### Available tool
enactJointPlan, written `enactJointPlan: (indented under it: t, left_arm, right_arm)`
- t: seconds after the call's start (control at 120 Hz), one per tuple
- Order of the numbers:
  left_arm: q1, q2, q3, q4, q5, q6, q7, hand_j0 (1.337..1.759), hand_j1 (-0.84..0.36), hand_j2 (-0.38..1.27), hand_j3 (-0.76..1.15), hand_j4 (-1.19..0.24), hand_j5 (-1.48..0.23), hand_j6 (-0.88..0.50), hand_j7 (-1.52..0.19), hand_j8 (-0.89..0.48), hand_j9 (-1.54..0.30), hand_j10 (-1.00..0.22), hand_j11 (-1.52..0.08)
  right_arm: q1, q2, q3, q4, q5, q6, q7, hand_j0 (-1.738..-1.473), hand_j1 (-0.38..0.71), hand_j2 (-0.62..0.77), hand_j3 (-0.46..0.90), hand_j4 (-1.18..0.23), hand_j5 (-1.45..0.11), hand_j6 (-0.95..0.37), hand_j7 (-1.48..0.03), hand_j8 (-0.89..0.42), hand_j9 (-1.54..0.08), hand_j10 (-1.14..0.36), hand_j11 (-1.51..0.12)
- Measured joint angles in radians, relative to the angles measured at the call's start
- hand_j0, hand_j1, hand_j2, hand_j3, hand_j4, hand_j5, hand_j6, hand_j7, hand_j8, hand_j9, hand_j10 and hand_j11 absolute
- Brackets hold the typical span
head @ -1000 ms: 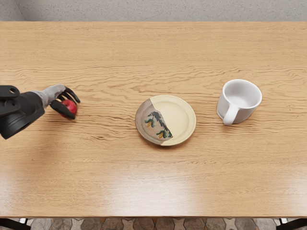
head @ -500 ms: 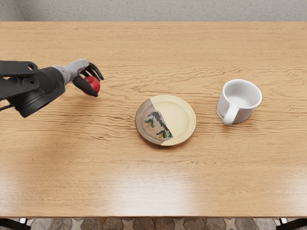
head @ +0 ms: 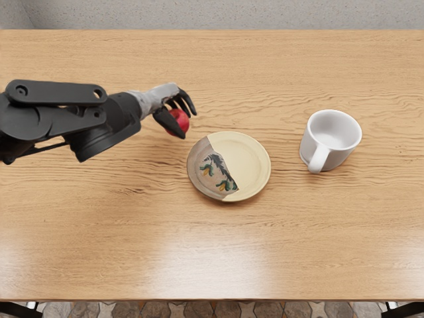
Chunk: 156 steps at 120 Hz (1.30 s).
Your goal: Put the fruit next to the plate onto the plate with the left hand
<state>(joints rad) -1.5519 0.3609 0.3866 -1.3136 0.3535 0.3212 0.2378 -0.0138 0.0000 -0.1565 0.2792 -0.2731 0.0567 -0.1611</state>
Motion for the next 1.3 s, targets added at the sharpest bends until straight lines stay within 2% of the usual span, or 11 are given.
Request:
enactJointPlan:
  t: [0.5, 0.583, 0.783, 0.842, 0.95, 1.067, 1.15, 1.225, 1.3]
  left_arm:
    - [0.002, -0.103, -0.033, -0.078, -0.001, -0.001, 0.032, 1.655, -0.30, 0.23, 0.00, -0.60, -0.86, -0.48, -0.86, -0.37, -0.85, -0.47, -0.83]
    - [0.010, -0.107, -0.033, -0.085, -0.002, -0.002, 0.039, 1.654, -0.30, 0.19, 0.00, -0.60, -0.86, -0.46, -0.86, -0.35, -0.85, -0.45, -0.83]
    - [0.017, -0.126, -0.033, -0.099, 0.000, -0.003, 0.044, 1.656, -0.28, 0.20, 0.00, -0.57, -0.79, -0.50, -0.79, -0.40, -0.78, -0.50, -0.78]
    - [0.018, -0.126, -0.033, -0.099, 0.001, -0.002, 0.044, 1.656, -0.21, 0.17, 0.00, -0.50, -0.69, -0.45, -0.69, -0.38, -0.69, -0.45, -0.68]
    - [0.018, -0.122, -0.034, -0.099, 0.002, -0.002, 0.044, 1.657, 0.00, 0.10, 0.00, -0.31, -0.43, -0.28, -0.43, -0.24, -0.43, -0.29, -0.42]
    - [0.002, -0.059, -0.060, -0.098, 0.002, -0.002, 0.044, 1.658, 0.15, 0.06, 0.00, -0.18, -0.24, -0.16, -0.24, -0.14, -0.24, -0.16, -0.24]
    - [0.001, 0.020, -0.095, -0.098, 0.002, -0.023, 0.044, 1.658, 0.22, 0.04, 0.00, -0.12, -0.16, -0.11, -0.16, -0.09, -0.16, -0.11, -0.16]
    - [0.008, 0.139, -0.134, -0.098, 0.005, -0.110, 0.044, 1.658, 0.26, 0.03, 0.00, -0.08, -0.11, -0.07, -0.11, -0.06, -0.11, -0.08, -0.11]
    - [0.018, 0.202, -0.165, -0.099, 0.007, -0.162, 0.044, 1.658, 0.29, 0.02, 0.00, -0.06, -0.08, -0.05, -0.08, -0.04, -0.08, -0.05, -0.08]
  right_arm:
    - [0.000, 0.000, 0.000, 0.000, 0.000, 0.000, 0.000, -1.658, -0.32, 0.00, 0.00, -0.02, -0.03, -0.02, -0.03, -0.02, -0.03, -0.02, -0.03]
    - [0.000, 0.000, 0.000, 0.000, 0.000, 0.000, 0.000, -1.658, -0.32, 0.00, 0.00, -0.02, -0.03, -0.02, -0.03, -0.02, -0.03, -0.02, -0.03]
    - [0.000, 0.000, 0.000, 0.000, 0.000, 0.000, 0.000, -1.658, -0.32, 0.00, 0.00, -0.02, -0.03, -0.02, -0.03, -0.02, -0.03, -0.02, -0.03]
    - [0.000, 0.000, 0.000, 0.000, 0.000, 0.000, 0.000, -1.658, -0.32, 0.00, 0.00, -0.02, -0.03, -0.02, -0.03, -0.02, -0.03, -0.02, -0.03]
    - [0.000, 0.000, 0.000, 0.000, 0.000, 0.000, 0.000, -1.658, -0.32, 0.00, 0.00, -0.02, -0.03, -0.02, -0.03, -0.02, -0.03, -0.02, -0.03]
    - [0.000, 0.000, 0.000, 0.000, 0.000, 0.000, 0.000, -1.658, -0.32, 0.00, 0.00, -0.02, -0.03, -0.02, -0.03, -0.02, -0.03, -0.02, -0.03]
    - [0.000, 0.000, 0.000, 0.000, 0.000, 0.000, 0.000, -1.658, -0.32, 0.00, 0.00, -0.02, -0.03, -0.02, -0.03, -0.02, -0.03, -0.02, -0.03]
    - [0.000, 0.000, 0.000, 0.000, 0.000, 0.000, 0.000, -1.658, -0.32, 0.00, 0.00, -0.02, -0.03, -0.02, -0.03, -0.02, -0.03, -0.02, -0.03]
    - [0.000, 0.000, 0.000, 0.000, 0.000, 0.000, 0.000, -1.658, -0.32, 0.00, 0.00, -0.02, -0.03, -0.02, -0.03, -0.02, -0.03, -0.02, -0.03]
